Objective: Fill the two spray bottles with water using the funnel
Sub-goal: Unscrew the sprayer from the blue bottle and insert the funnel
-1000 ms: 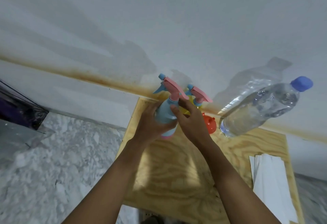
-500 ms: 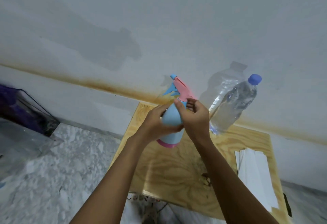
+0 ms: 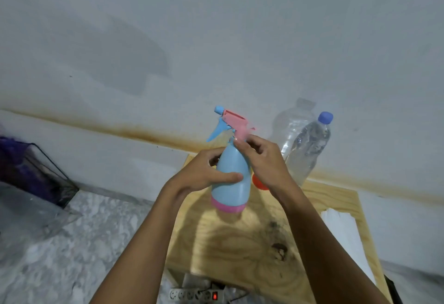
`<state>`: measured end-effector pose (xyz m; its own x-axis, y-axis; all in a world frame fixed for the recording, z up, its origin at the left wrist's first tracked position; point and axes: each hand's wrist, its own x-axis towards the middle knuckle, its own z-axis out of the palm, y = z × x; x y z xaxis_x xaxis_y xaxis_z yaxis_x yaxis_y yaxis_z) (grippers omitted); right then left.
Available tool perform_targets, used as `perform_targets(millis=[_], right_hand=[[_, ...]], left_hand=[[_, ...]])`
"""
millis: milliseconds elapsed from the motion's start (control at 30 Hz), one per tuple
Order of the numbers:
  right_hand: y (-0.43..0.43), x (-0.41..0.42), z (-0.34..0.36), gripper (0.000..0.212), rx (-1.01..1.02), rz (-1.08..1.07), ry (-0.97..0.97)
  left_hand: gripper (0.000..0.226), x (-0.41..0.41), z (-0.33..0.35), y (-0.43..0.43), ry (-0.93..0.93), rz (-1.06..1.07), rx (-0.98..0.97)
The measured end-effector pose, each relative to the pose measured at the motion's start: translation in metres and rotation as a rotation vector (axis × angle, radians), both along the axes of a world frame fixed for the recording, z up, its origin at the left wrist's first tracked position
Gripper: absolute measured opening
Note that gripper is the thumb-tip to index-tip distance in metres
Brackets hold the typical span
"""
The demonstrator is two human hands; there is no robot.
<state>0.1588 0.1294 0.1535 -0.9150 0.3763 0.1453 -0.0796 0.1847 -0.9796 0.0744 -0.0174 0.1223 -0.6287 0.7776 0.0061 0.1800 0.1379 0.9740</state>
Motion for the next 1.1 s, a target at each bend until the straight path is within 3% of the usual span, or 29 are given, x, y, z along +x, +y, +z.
perform_targets(millis=[200,533,633,867,1100], right_hand=[[-0.002,-0.001,-0.002,0.027,-0.053,0.097,-0.011],[-0.024,-0.004,-0.013,0.025,-0.150,-0.138,0.044],[-0.027,-0.006,-0.017,0.015,-0.214,-0.190,0.051],[-0.034,-0.011,-0.024,0.032,-0.493,-0.255,0.003],[-0.040,-0.017,-0.026,0.036,-0.198,-0.289,-0.024]], left_hand=[[0.040,0.003,0.002,-0.007,-0.030,0.014,0.014],[0.036,0.007,-0.002,-0.008,-0.001,0.045,0.028],[0.041,0.009,-0.005,-0.007,0.006,0.058,0.027],[0.040,0.005,-0.011,-0.006,0.003,0.085,0.031],[0.040,0.004,-0.016,-0.003,0.015,0.143,0.050]])
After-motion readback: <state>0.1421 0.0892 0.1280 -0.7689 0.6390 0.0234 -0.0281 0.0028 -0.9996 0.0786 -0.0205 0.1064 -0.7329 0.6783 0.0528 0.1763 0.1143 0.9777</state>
